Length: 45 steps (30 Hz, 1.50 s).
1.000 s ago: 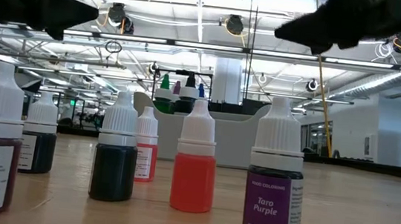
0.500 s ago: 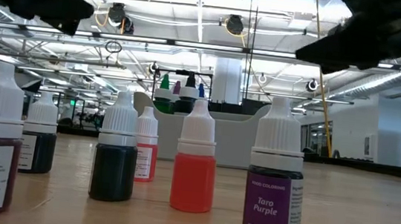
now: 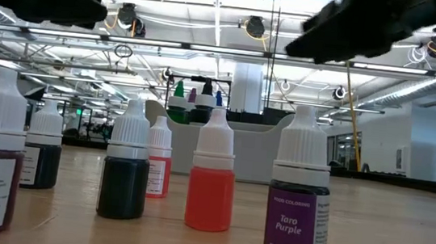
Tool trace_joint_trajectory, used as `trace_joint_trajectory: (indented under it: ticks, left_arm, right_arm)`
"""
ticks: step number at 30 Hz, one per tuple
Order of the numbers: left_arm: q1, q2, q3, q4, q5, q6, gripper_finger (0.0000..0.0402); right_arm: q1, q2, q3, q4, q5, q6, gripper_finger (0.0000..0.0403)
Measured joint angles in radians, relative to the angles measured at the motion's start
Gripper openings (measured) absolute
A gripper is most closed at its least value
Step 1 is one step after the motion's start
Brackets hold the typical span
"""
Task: Pick & Place food coloring
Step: Put the blue food coloring bottle into the gray bin
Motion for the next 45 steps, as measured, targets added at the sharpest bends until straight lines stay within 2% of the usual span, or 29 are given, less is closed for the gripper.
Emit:
trace_joint_trajectory:
  ticks: [5,9,13,19,23,35,45]
  left_arm:
    - [0.037,0.0,0.0,0.006,-0.002,0.018,0.001]
    - [0.062,0.0,0.0,0.002,0.006,-0.045,0.001]
    - [0.06,-0.001,0.0,-0.055,0.007,-0.117,0.001]
    - [0.057,-0.001,0.0,-0.09,0.009,-0.157,0.001]
    - [0.057,-0.001,0.0,-0.102,0.035,-0.186,0.001]
    - [0.057,-0.001,0.0,-0.1,0.04,-0.188,0.001]
    - [0.057,-0.001,-0.001,-0.099,0.039,-0.185,0.001]
  right_arm:
    - [-0.007,0.19,0.247,-0.176,-0.052,-0.089,0.0001]
    - [-0.014,0.27,0.353,-0.214,-0.075,-0.136,0.0022]
    - [-0.021,0.322,0.367,-0.158,-0.097,-0.212,0.0076]
    - [-0.058,0.363,0.366,-0.092,-0.091,-0.198,0.0161]
    - [-0.055,0.363,0.348,-0.088,-0.103,-0.212,0.019]
    - [-0.055,0.363,0.285,-0.08,-0.105,-0.202,0.0178]
    - [-0.055,0.363,0.174,0.147,-0.105,-0.181,0.0169]
